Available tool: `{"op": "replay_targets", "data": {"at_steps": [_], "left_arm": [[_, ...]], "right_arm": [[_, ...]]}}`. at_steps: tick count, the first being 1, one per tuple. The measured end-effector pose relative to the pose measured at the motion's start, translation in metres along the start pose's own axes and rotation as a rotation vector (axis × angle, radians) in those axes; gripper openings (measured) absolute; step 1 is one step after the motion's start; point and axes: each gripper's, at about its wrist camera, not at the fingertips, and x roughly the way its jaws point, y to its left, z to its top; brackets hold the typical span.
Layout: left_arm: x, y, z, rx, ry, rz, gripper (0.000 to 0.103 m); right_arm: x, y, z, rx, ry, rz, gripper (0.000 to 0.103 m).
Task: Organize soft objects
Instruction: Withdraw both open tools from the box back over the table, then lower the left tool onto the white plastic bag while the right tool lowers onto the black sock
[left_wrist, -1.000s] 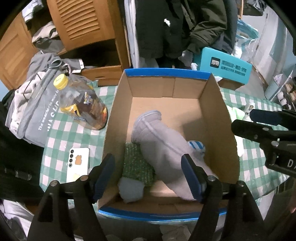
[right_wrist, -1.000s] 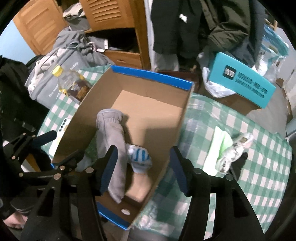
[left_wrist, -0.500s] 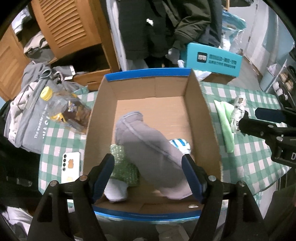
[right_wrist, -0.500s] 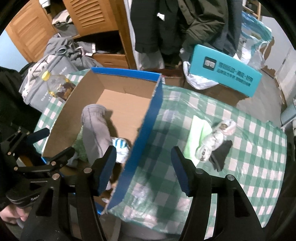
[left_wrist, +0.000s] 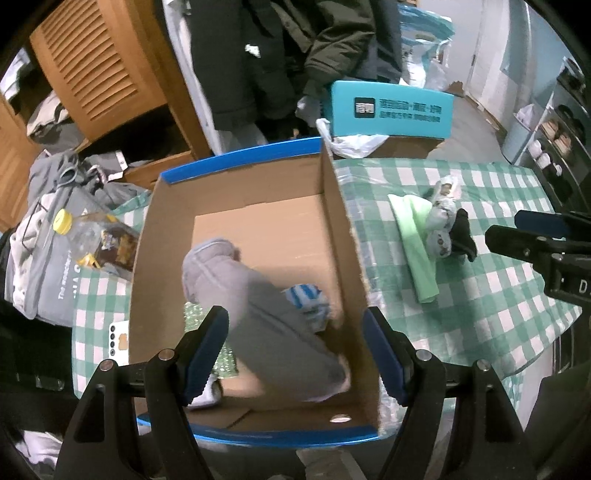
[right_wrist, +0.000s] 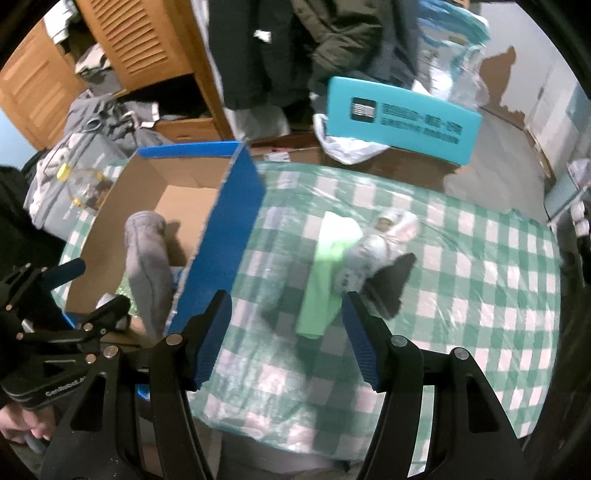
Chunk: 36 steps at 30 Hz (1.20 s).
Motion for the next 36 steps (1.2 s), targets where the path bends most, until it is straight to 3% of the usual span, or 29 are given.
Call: {"op": "replay_targets", "data": {"at_steps": [24, 36], "left_arm": [[0.017, -0.080, 0.015, 0.114, 0.045, -0.013, 0.078], [0.038, -0.102, 0.025, 0.122, 0.087, -0.044, 0.078]], "right_arm": [[-0.008, -0.107, -0.035, 0.169, 0.009, -0.057, 0.063], [0.006, -0.135, -0.042, 0.219, 0.044, -0.070, 0.063]]}}
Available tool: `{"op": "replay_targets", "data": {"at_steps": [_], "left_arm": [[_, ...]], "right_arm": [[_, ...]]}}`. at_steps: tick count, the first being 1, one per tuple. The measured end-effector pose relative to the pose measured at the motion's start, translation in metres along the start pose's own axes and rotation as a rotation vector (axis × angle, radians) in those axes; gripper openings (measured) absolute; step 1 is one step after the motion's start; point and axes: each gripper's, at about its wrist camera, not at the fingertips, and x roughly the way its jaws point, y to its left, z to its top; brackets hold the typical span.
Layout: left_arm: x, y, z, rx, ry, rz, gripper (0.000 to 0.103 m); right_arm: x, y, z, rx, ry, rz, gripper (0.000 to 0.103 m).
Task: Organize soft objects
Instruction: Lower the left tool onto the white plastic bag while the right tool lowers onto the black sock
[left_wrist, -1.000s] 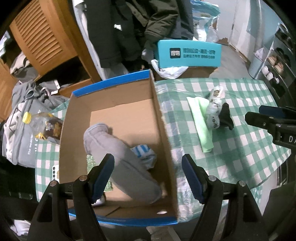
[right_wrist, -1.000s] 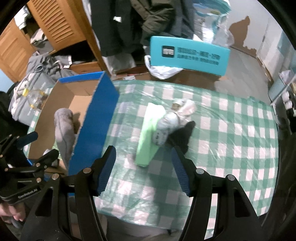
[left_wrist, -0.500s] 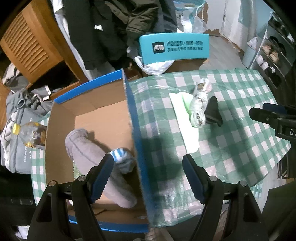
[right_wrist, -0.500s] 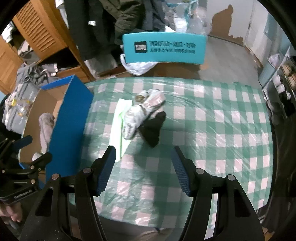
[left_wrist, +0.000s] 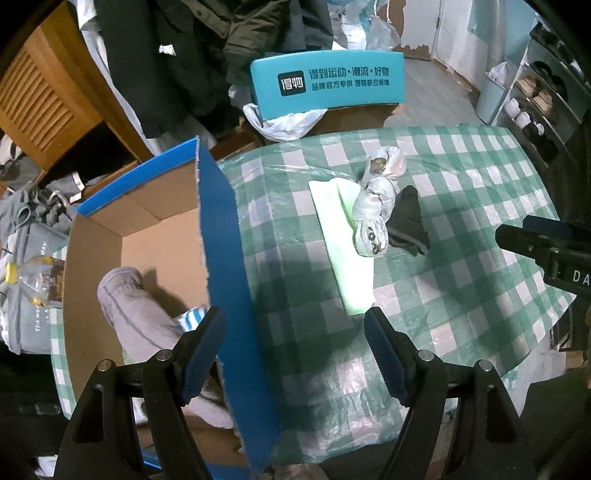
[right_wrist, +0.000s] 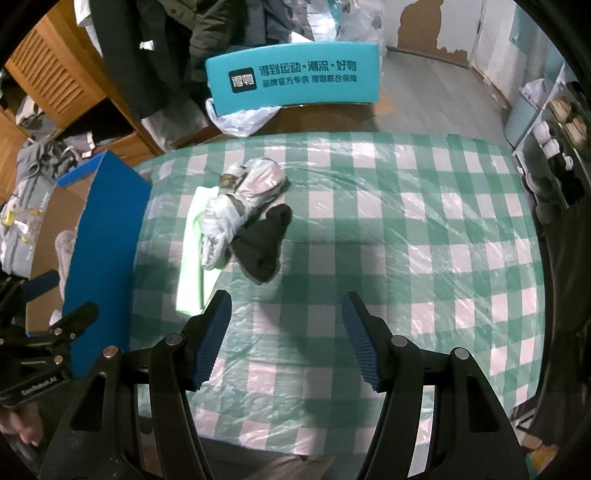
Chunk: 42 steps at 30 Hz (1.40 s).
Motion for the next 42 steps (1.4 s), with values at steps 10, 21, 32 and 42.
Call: {"op": "replay_targets", "data": {"at_steps": [10, 21, 32, 42], "left_arm": [[0.016, -0.010, 0.009, 0.007, 0.018, -0.015, 0.078], [0.039, -0.024, 0.023, 0.011, 0.048, -0.040, 0.080], [0.068, -0.032, 0.033, 0.010, 0.089, -0.064, 0.081], [0.090, -0.031, 0.044, -0.004, 0.113, -0.084, 0.080]], "right_arm": [[0.016, 0.000, 0.007, 0.002, 0.025, 0.007, 0.063], [0.039, 0.000, 0.020, 0.018, 0.051, 0.020, 0.063], [0.074, 0.002, 0.035, 0.046, 0.089, 0.051, 0.063], [0.101, 0.010, 0.045, 0.038, 0.118, 0.067, 0.064]]}}
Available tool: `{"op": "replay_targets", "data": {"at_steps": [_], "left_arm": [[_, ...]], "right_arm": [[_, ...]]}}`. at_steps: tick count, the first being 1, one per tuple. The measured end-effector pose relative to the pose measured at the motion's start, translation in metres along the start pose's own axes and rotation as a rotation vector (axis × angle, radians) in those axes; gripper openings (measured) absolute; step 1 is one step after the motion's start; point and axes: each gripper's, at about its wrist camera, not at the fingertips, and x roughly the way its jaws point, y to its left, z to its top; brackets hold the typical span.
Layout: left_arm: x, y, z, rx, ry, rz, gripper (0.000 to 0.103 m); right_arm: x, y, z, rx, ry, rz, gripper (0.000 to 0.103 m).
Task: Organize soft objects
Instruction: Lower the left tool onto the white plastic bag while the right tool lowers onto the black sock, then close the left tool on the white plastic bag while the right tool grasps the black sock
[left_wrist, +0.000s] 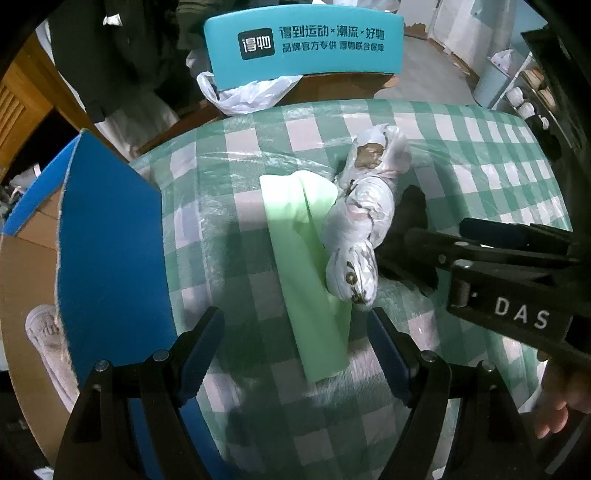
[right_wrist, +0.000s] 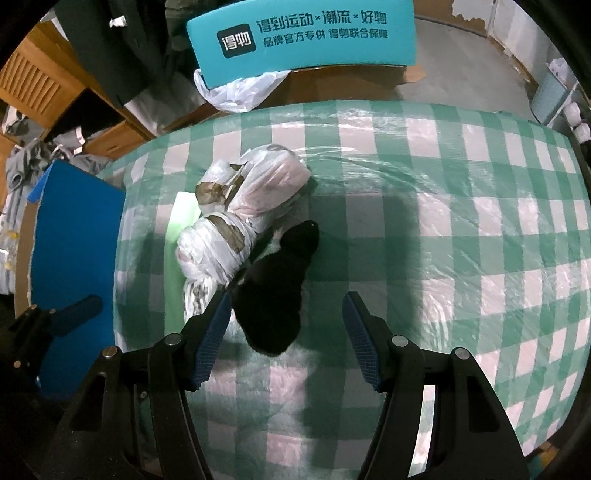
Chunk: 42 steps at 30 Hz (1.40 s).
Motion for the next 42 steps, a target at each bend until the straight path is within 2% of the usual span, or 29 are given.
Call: {"op": "replay_targets", "data": {"at_steps": [14, 15, 16, 21, 30, 34, 42], "left_arm": [[0.010, 0.003, 0.002, -0.003, 0.022, -0.003, 0.081], [0.011, 0.003, 0.003, -0.003, 0.023, -0.002, 0.081], [0.011, 0.003, 0.003, -0.002, 0.024, -0.002, 0.081], [0.014, 0.000, 0.005, 0.000, 0.026, -0.001, 0.081], [0.018, -0.014, 0.007, 0.021, 0.031, 0.013, 0.081], [0.019, -0.021, 0.008, 0.018, 0.032, 0.015, 0.081], [0.008, -0.042, 0.015, 0.021, -0.018, -0.030, 0.081]], "right_arm": [[0.035, 0.013, 0.008, -0.033, 0.052, -0.030, 0.063], [0.037, 0.013, 0.007, -0.039, 0.059, -0.035, 0.059], [0.039, 0.012, 0.006, -0.045, 0.067, -0.038, 0.046], [0.037, -0.002, 0.001, -0.029, 0.075, -0.062, 0.037], [0.016, -0.049, -0.013, 0.065, 0.070, -0.111, 0.037], [0.006, -0.058, -0.018, 0.069, 0.057, -0.132, 0.037], [-0.011, -0.074, -0.031, 0.076, 0.036, -0.123, 0.037]]}}
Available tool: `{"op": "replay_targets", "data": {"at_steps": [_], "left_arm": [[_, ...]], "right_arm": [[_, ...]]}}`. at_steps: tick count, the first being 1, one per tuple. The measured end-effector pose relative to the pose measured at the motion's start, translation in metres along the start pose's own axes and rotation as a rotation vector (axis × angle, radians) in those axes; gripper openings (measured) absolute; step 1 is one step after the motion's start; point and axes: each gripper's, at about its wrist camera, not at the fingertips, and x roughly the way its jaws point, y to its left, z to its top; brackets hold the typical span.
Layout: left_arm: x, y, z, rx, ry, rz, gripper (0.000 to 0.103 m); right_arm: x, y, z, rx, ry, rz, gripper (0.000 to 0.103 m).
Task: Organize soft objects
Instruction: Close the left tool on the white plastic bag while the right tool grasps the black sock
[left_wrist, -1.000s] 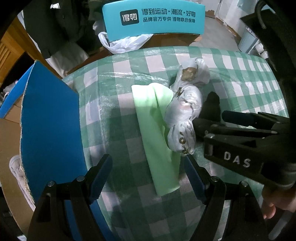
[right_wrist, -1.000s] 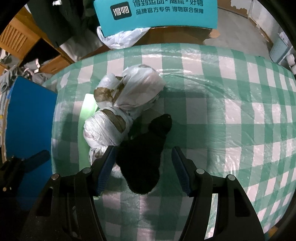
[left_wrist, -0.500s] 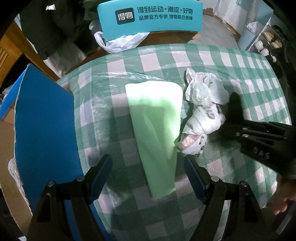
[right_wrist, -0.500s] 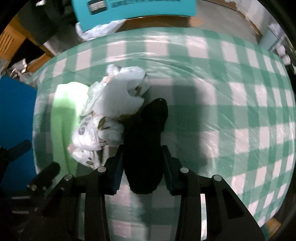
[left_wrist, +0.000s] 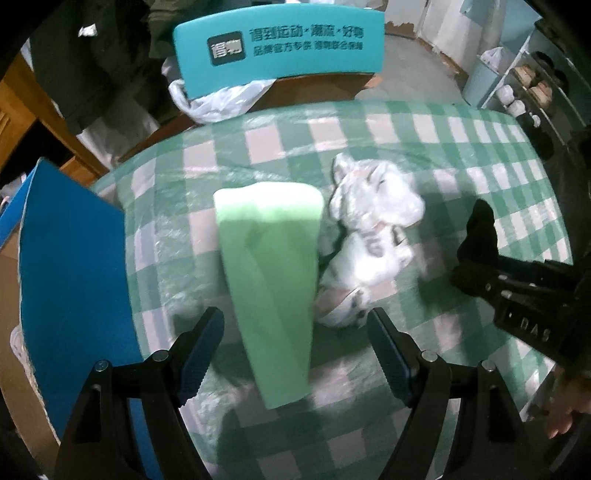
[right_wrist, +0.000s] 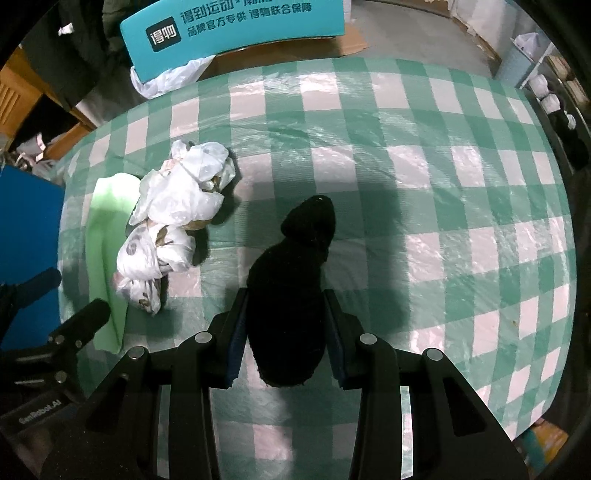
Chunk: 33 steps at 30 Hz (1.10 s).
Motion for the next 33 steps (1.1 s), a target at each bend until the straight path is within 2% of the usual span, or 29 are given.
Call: {"op": "replay_targets", "data": {"at_steps": [7, 10, 20, 22, 23, 25, 27, 33], "left_arm": [[0.002, -0.024, 0.017, 0.044, -0.026, -0.023, 0.081], [0.008, -0.038, 0.021, 0.082, -0.022, -0.007, 0.081], [0.035, -0.046, 0.028, 0.094, 0.018, -0.009, 0.080], [0.036, -0.047, 0.029, 0.097, 0.020, -0.008, 0.073], [0.038, -0.048, 0.030, 0.100, 0.027, -0.009, 0.063], [0.040, -0.048, 0.031, 0.101, 0.039, -0.010, 0.055], [0.039, -0.049, 0.031, 0.108, 0.034, -0.013, 0.042], [0.036, -0.053, 0.029, 0.133, 0.028, -0.017, 0.035]], "right_arm": [[-0.011, -0.015, -0.002, 0.016, -0.018, -0.003, 0.037], [-0.016, -0.023, -0.005, 0.029, -0.022, 0.000, 0.037], [-0.018, -0.028, -0.004, 0.062, -0.028, 0.008, 0.037], [-0.017, -0.028, -0.004, 0.064, -0.027, 0.009, 0.037], [-0.018, -0.029, -0.004, 0.066, -0.026, 0.010, 0.037], [-0.016, -0.028, -0.003, 0.067, -0.025, 0.010, 0.037], [-0.016, -0.027, -0.004, 0.068, -0.024, 0.010, 0.037], [-0.017, -0.026, -0.005, 0.064, -0.024, 0.009, 0.037]]}}
